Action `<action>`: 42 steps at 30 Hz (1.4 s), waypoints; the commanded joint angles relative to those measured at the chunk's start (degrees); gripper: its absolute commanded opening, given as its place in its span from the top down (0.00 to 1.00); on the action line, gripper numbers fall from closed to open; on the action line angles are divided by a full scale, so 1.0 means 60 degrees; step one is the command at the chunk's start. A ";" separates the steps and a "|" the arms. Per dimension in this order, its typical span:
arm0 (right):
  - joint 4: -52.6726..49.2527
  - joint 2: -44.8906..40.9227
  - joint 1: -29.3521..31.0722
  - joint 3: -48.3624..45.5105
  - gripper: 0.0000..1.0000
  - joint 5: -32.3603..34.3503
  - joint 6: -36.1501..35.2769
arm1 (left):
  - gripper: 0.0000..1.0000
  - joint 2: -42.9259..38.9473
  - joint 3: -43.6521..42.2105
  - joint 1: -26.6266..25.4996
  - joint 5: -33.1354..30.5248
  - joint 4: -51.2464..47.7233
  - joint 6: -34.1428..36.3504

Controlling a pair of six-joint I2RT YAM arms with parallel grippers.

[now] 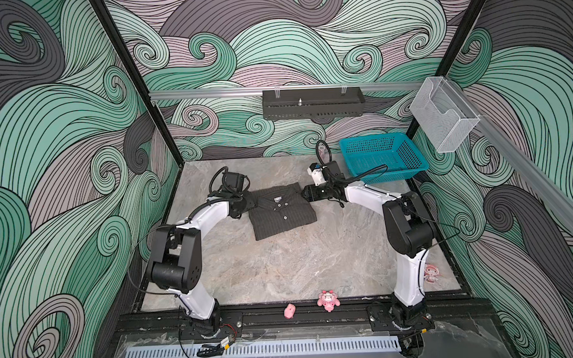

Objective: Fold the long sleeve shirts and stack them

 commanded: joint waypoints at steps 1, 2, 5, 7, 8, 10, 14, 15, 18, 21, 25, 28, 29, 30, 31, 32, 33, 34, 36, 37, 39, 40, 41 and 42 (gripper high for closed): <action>-0.0541 -0.0148 0.0143 -0.0404 0.37 -0.0471 0.0374 | 0.47 -0.0308 -0.0201 -0.0605 0.1078 -0.0242 -0.0168; -0.0565 -0.0070 0.0165 -0.0451 0.39 -0.0534 0.0444 | 0.48 -0.0129 -0.0228 -0.0865 0.1283 -0.0212 -0.0255; -0.0918 0.0349 0.0238 -0.0285 0.45 -0.0793 0.0682 | 0.53 0.0705 -0.0187 -0.1446 0.1937 0.0015 -0.0421; -0.1213 0.0547 0.0315 -0.0209 0.48 -0.0804 0.0728 | 0.53 0.1398 -0.0157 -0.1612 0.2282 0.0077 -0.0496; -0.1281 0.0586 0.0353 -0.0253 0.49 -0.0797 0.0770 | 0.53 0.1616 -0.0204 -0.1646 0.2371 0.0129 -0.0490; -0.1359 0.0565 0.0411 -0.0456 0.55 -0.0808 0.0891 | 0.53 0.2027 -0.0370 -0.1652 0.2566 0.0116 -0.0422; -0.1402 0.0217 0.0685 -0.1252 0.66 -0.0868 0.0934 | 0.51 0.2113 -0.0854 -0.1651 0.2494 -0.0248 -0.0030; -0.1391 0.0071 0.0775 -0.1543 0.69 -0.0902 0.0952 | 0.51 0.2005 -0.1003 -0.1651 0.2481 -0.0331 0.0085; -0.1165 -0.0415 0.1224 -0.2463 0.79 -0.1196 0.1134 | 0.49 0.1517 -0.1361 -0.1653 0.2434 -0.0684 0.0466; -0.0927 -0.1096 0.1551 -0.3216 0.76 -0.1281 0.1223 | 0.47 0.0897 -0.1572 -0.1659 0.2518 -0.1017 0.0850; -0.1237 -0.2246 0.1532 -0.3408 0.52 -0.0640 0.1018 | 0.42 -0.0210 -0.1554 -0.1666 0.2377 -0.1386 0.1073; -0.1894 -0.2846 0.1413 -0.3090 0.32 -0.0011 0.0918 | 0.40 -0.0781 -0.1220 -0.1727 0.2379 -0.1740 0.1017; -0.1969 -0.3050 0.1318 -0.3052 0.31 0.0127 0.0953 | 0.39 -0.0899 -0.1108 -0.1826 0.2268 -0.1837 0.0931; -0.2003 -0.3263 0.1241 -0.3051 0.31 0.0250 0.1004 | 0.39 -0.0974 -0.0964 -0.2005 0.2054 -0.1962 0.0818; -0.2015 -0.3481 0.1160 -0.3069 0.30 0.0373 0.1052 | 0.38 -0.0971 -0.0846 -0.2215 0.1852 -0.2097 0.0734; -0.2027 -0.3677 0.1078 -0.3112 0.31 0.0481 0.1094 | 0.37 -0.0908 -0.0719 -0.2480 0.1495 -0.2254 0.0593; -0.2034 -0.3870 0.1025 -0.3171 0.30 0.0587 0.1127 | 0.36 -0.0733 -0.0609 -0.2784 0.1169 -0.2397 0.0459; -0.2019 -0.4033 0.0991 -0.3238 0.31 0.0656 0.1138 | 0.31 -0.0522 -0.0513 -0.3011 0.0857 -0.2507 0.0341; -0.1946 -0.4373 0.0941 -0.3432 0.31 0.0744 0.1168 | 0.24 0.0046 -0.0306 -0.3352 0.0342 -0.2730 0.0007; -0.1936 -0.4496 0.0943 -0.3519 0.31 0.0779 0.1175 | 0.22 0.0215 -0.0304 -0.3453 0.0088 -0.2649 -0.0086; -0.1902 -0.4755 0.0928 -0.3714 0.31 0.0821 0.1129 | 0.11 0.0683 -0.0286 -0.3577 -0.0363 -0.2427 -0.0236; -0.1894 -0.4846 0.0928 -0.3805 0.31 0.0834 0.1109 | 0.07 0.0953 -0.0179 -0.3584 -0.0463 -0.2447 -0.0262; -0.1887 -0.4944 0.0928 -0.3910 0.31 0.0840 0.1088 | 0.07 0.1296 -0.0073 -0.3598 -0.0669 -0.2447 -0.0242; -0.1891 -0.5016 0.0906 -0.4021 0.31 0.0866 0.1055 | 0.07 0.1653 0.0040 -0.3613 -0.0857 -0.2415 -0.0197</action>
